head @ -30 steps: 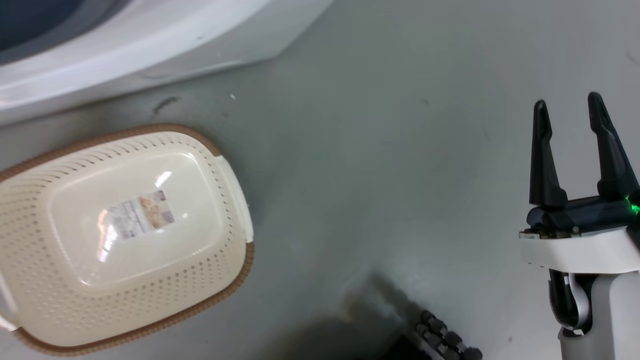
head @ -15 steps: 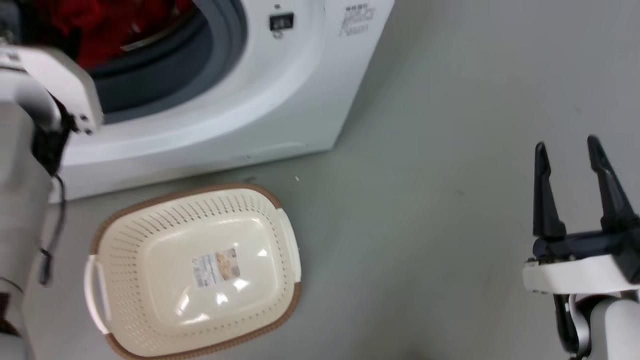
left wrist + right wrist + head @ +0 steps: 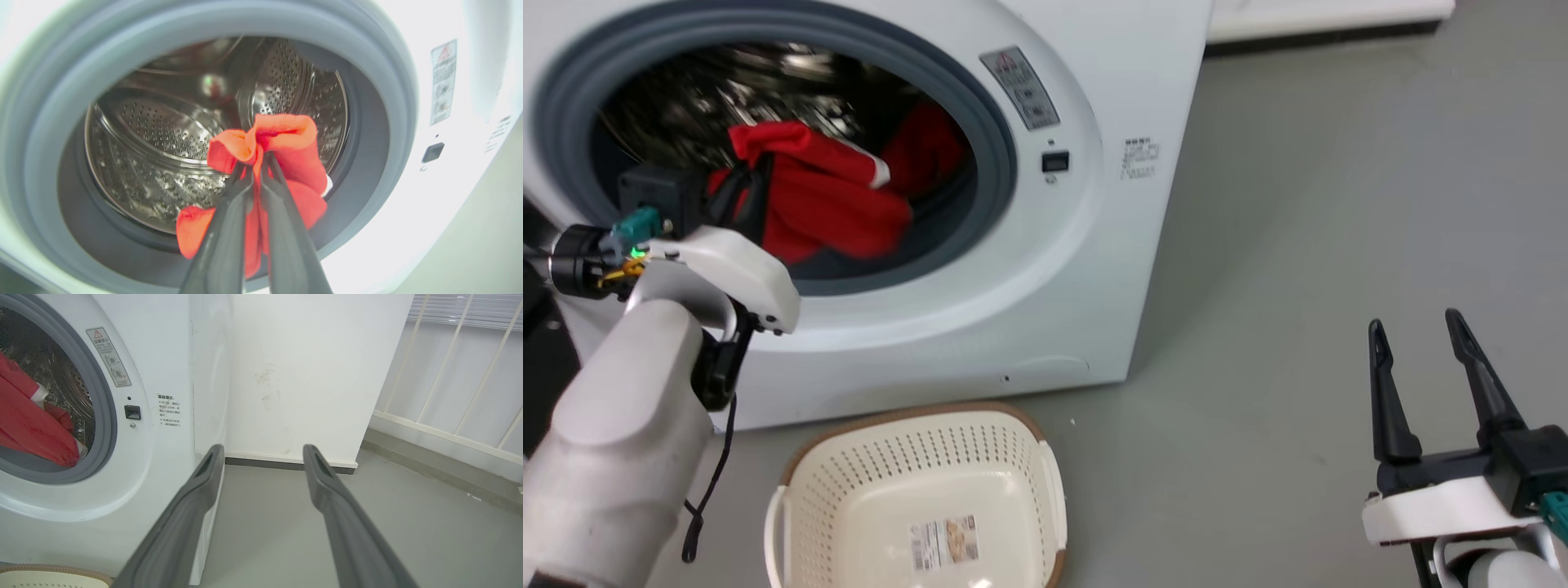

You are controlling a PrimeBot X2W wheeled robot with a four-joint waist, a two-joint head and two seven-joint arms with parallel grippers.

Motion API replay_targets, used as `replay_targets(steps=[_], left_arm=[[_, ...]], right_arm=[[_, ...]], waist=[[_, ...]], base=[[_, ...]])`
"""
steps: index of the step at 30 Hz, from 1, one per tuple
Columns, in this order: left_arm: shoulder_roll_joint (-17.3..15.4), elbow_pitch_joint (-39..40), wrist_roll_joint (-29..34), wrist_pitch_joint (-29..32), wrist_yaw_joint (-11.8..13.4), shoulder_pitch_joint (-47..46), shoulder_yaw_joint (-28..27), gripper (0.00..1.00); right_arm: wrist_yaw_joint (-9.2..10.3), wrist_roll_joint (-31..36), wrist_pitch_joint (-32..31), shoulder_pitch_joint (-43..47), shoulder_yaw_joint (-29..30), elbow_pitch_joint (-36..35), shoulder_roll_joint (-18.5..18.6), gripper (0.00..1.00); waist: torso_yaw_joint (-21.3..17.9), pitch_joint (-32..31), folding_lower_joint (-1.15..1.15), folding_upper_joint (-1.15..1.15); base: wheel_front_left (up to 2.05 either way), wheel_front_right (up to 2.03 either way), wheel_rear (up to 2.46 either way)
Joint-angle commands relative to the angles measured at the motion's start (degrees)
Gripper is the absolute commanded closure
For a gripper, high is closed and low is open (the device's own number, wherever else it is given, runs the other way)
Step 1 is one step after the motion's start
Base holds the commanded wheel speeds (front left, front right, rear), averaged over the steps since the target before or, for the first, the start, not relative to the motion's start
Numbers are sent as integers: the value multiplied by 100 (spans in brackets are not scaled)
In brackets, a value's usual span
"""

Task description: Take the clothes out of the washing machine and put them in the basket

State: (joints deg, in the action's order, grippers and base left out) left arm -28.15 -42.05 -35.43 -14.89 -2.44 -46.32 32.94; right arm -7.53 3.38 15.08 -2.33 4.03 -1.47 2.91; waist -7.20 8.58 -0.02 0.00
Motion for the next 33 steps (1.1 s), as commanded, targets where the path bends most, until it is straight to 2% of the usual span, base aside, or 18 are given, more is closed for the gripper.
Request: replay_targets(steps=[1,6,12,19,25,33], left_arm=[[-35,194,32,-33,80,179,-58,100],[-191,1788,198,-36,548,977,-415,100],[-447,3536,282,-23,1056,1806,-640,100],[-682,4812,287,364,1454,2571,-551,100],[-720,4909,168,557,1513,3153,-320,100],[-498,3931,1,491,1270,3480,-4,100]], right_arm=[[8,34,14,96,6,29,-4,0],[8,44,14,300,81,76,-6,0],[8,23,14,366,99,78,-5,0],[8,18,14,398,82,70,-5,0],[8,3,14,408,49,57,-5,0],[8,42,14,187,58,-14,-5,0]], waist=[[196,-400,2,0],[306,-794,2,0],[388,-965,2,0],[467,-1004,2,0],[469,-857,2,0],[341,-292,2,0]], base=[[0,0,0],[0,0,0],[0,0,0],[0,0,0],[0,0,0],[0,0,0]])
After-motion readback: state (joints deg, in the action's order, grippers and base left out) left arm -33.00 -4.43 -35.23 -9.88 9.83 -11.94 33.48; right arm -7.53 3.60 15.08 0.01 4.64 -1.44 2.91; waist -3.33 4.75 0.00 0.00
